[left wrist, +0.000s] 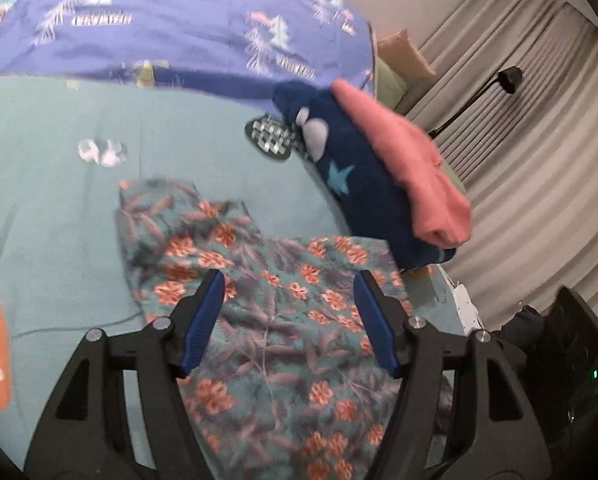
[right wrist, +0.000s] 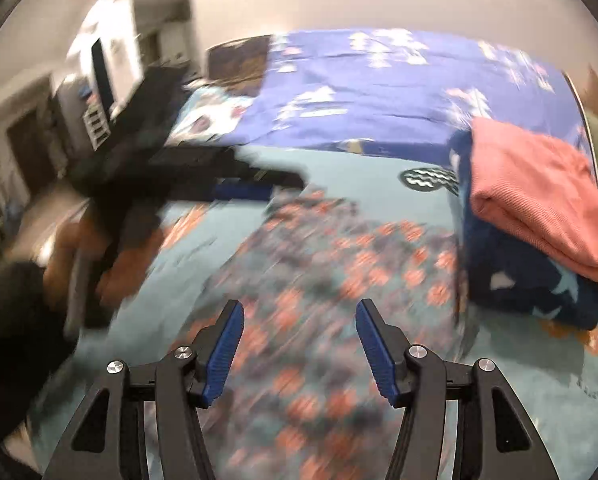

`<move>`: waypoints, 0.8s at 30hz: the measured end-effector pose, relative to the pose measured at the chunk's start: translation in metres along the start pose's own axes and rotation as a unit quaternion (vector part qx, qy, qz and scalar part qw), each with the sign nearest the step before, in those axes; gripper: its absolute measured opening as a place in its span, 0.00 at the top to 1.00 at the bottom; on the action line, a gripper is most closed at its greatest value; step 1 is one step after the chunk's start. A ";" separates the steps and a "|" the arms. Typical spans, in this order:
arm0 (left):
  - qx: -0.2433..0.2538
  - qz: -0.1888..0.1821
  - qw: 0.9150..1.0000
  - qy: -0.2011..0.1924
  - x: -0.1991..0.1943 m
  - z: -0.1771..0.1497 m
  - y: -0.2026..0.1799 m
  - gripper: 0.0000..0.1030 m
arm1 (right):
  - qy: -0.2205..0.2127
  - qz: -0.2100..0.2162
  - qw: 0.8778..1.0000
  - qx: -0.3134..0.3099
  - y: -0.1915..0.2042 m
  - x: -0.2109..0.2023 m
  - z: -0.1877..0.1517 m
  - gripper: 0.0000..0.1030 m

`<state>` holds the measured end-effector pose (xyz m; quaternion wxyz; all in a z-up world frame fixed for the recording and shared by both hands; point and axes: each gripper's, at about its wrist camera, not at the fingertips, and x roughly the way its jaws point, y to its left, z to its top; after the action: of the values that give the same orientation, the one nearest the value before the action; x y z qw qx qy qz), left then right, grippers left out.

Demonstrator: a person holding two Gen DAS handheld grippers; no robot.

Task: Fold small clothes

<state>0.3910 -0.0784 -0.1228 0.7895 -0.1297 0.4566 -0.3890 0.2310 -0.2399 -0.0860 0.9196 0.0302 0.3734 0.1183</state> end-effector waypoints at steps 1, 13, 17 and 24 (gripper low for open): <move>-0.006 0.003 1.000 0.012 0.010 0.000 0.004 0.35 | 0.012 -0.005 1.000 0.013 -0.008 0.011 0.001 0.42; 0.016 0.021 0.999 -0.024 -0.034 0.000 -0.009 0.34 | 0.015 -0.025 1.000 0.009 -0.026 0.006 0.001 0.42; 0.045 0.042 0.998 0.010 -0.025 -0.015 -0.017 0.31 | 0.029 -0.049 0.998 -0.015 -0.026 0.026 0.023 0.30; 0.070 0.122 0.989 0.040 -0.006 -0.046 -0.022 0.29 | 0.089 -0.063 0.994 -0.007 -0.044 0.054 0.002 0.27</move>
<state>0.3407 -0.0820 -0.1320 0.8194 -0.0018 0.4715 -0.3259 0.2786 -0.2696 -0.1272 0.8886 -0.0104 0.4539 0.0644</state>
